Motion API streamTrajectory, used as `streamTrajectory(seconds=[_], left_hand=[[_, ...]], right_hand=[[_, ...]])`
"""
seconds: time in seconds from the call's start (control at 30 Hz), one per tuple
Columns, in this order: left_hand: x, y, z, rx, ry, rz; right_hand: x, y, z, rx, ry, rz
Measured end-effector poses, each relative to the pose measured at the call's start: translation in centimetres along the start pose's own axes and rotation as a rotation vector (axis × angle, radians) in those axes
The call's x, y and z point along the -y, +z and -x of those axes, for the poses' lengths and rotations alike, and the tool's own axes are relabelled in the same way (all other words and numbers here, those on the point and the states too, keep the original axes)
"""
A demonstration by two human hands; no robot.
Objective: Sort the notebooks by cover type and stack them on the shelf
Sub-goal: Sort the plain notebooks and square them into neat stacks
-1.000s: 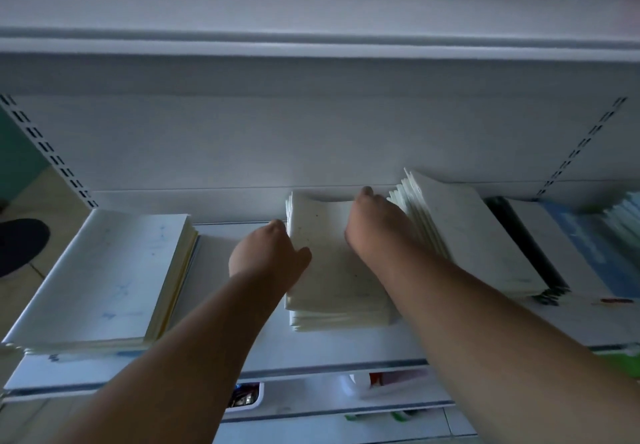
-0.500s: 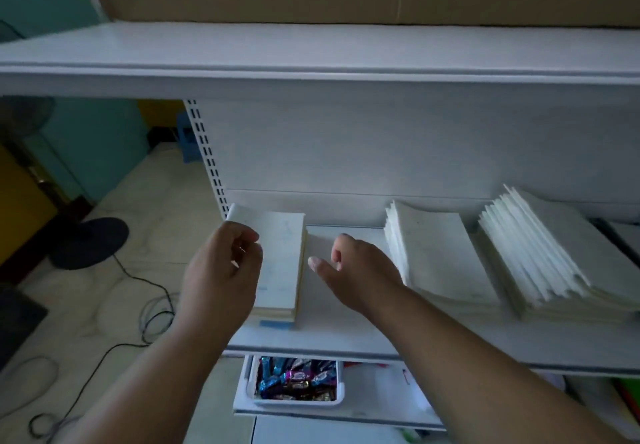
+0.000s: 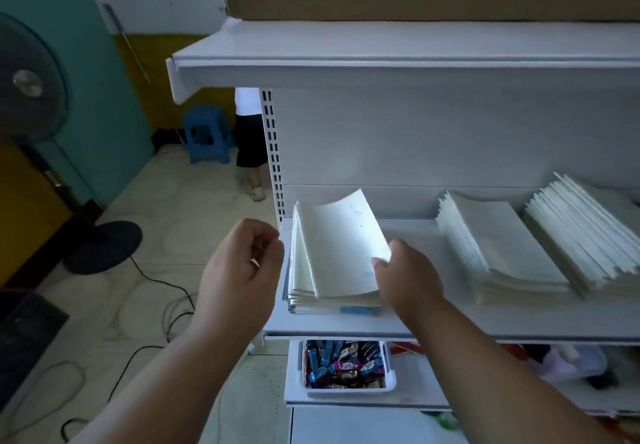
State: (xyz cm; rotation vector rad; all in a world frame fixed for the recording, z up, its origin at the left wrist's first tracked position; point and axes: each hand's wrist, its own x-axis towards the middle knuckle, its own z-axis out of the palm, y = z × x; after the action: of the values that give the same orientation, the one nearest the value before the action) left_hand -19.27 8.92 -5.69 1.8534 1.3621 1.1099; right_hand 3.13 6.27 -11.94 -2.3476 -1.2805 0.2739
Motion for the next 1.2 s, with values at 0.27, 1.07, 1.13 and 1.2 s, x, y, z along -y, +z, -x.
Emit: streamTrajectory(seconds=[0.27,1.07,1.13,1.2], left_hand=[[0.5,1.5,-1.1,0.206,-0.189,-0.072],[1.3,-0.3,-0.8,0.014,-0.554,0.705],[1.5,-0.3,-0.9,0.048,-0.555,0.692],[1.7,-0.5,-1.1,0.1,-0.572,0.751]], right_hand=[[2.6,-3.0,0.9,-0.015,0.051,-0.585],[3.8,-3.0,2.1,0.109,0.167,-0.933],[4.9,-3.2,3.1,0.255,0.207,-1.163],[5.0,-2.9,3.1,0.416,0.181,-1.285]])
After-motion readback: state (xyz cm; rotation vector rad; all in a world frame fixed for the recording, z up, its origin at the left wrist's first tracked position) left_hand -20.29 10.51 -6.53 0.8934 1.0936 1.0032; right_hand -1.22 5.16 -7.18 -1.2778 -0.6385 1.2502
